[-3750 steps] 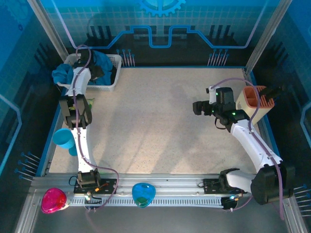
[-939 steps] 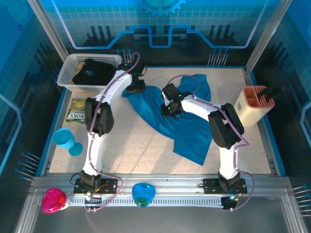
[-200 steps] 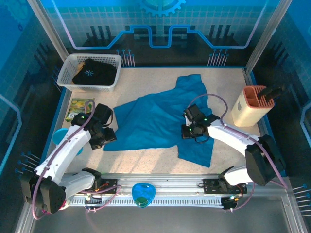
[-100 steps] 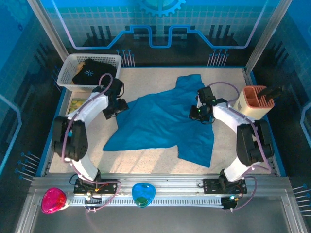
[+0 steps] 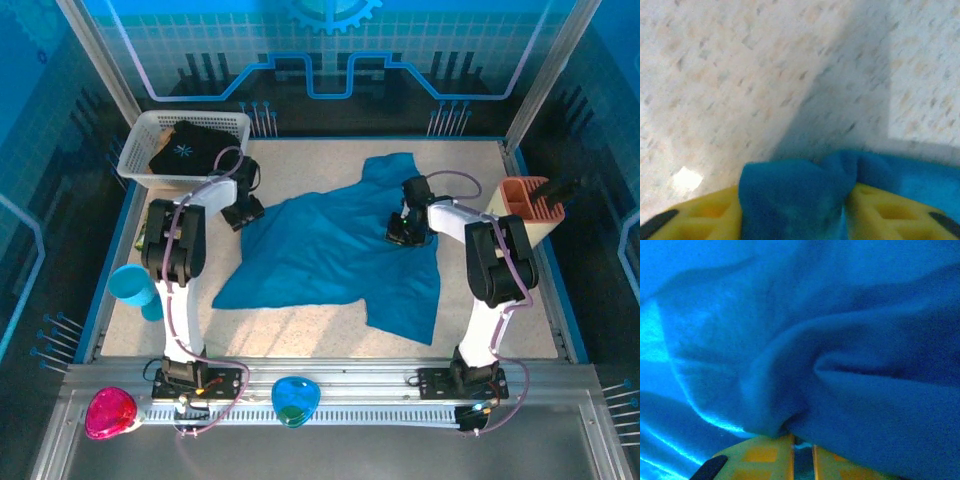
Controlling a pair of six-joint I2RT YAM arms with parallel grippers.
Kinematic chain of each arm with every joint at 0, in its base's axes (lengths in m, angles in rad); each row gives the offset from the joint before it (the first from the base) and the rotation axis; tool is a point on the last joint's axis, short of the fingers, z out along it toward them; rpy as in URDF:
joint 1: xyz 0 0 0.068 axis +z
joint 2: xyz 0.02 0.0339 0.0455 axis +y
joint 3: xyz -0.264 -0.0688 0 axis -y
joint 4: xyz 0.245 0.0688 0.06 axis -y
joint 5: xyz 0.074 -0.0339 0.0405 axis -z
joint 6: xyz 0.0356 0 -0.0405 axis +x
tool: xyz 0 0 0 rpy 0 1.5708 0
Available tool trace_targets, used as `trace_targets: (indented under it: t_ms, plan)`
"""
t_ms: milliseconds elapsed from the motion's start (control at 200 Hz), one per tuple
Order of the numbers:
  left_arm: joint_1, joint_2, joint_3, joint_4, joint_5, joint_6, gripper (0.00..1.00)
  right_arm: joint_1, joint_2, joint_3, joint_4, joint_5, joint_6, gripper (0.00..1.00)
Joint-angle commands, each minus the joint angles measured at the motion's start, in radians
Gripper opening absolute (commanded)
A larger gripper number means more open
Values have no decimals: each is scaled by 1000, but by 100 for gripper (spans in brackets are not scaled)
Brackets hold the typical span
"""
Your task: Fold and stack the t-shirts
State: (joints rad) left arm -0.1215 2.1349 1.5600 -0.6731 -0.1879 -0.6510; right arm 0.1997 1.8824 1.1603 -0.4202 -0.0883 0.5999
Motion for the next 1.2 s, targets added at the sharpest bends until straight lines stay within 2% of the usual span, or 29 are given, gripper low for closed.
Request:
trace_targets:
  t_ms: [0, 105, 285, 430, 621, 811, 1051, 1196]
  plan:
    - [11, 101, 92, 26, 43, 29, 21, -44, -45, -63, -10, 17, 52, 19]
    - [16, 142, 161, 11, 47, 45, 0, -75, -101, -113, -31, 34, 46, 20]
    - [23, 153, 216, 11, 64, 63, 0, -147, -160, -169, -81, 77, 8, 20]
    - [22, 124, 211, 21, 122, 73, 0, -207, -169, -192, -84, 65, -7, 20]
    - [7, 28, 100, 80, 234, 73, 0, -215, -192, -164, -107, 73, -36, 20]
    - [-30, -97, 8, 115, 277, 101, 0, -212, -240, -146, -127, 73, -53, 21]
    - [-89, -249, -95, 125, 258, 128, 0, -206, -302, -167, -134, 61, -73, 22]
    - [-170, -367, -200, 142, 214, 151, 0, -206, -337, -181, -135, 51, -81, 22]
